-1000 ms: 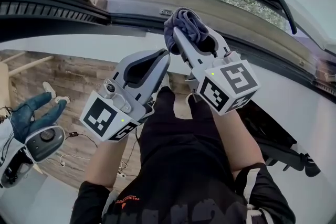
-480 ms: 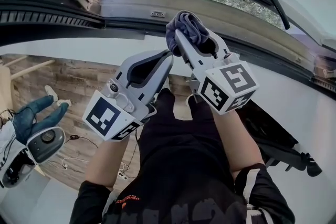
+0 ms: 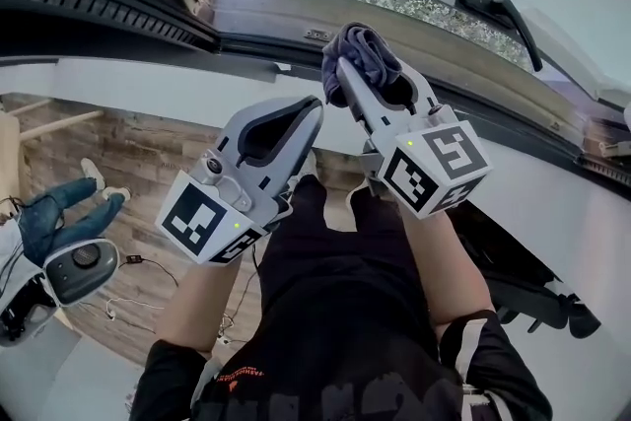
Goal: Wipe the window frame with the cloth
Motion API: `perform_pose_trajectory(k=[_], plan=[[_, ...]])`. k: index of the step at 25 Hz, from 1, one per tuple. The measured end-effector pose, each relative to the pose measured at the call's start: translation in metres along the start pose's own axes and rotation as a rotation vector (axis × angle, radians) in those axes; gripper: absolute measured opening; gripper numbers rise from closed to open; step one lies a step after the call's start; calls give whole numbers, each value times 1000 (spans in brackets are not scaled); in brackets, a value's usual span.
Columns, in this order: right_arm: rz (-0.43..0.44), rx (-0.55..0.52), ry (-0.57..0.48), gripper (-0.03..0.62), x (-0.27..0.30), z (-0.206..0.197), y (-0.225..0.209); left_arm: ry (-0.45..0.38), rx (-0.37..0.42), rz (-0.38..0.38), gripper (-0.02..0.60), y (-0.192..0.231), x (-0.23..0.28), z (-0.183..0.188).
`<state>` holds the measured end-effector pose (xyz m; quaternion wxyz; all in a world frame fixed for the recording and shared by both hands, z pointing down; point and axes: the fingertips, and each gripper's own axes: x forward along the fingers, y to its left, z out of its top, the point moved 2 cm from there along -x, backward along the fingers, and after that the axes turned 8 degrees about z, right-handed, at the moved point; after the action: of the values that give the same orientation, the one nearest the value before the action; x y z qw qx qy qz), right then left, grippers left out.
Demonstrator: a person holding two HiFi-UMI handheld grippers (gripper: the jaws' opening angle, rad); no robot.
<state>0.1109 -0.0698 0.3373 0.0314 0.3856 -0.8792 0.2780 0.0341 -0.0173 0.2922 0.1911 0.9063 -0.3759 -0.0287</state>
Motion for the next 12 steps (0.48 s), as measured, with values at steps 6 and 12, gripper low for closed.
perform_pose_trajectory(k=[6,12], plan=[[26,-38,-25,115,11,23,27,-47,15,9,25,8,-20,25],[85,-98,-52,117,30,48,59,-103,43,43,25,23,-41,52]])
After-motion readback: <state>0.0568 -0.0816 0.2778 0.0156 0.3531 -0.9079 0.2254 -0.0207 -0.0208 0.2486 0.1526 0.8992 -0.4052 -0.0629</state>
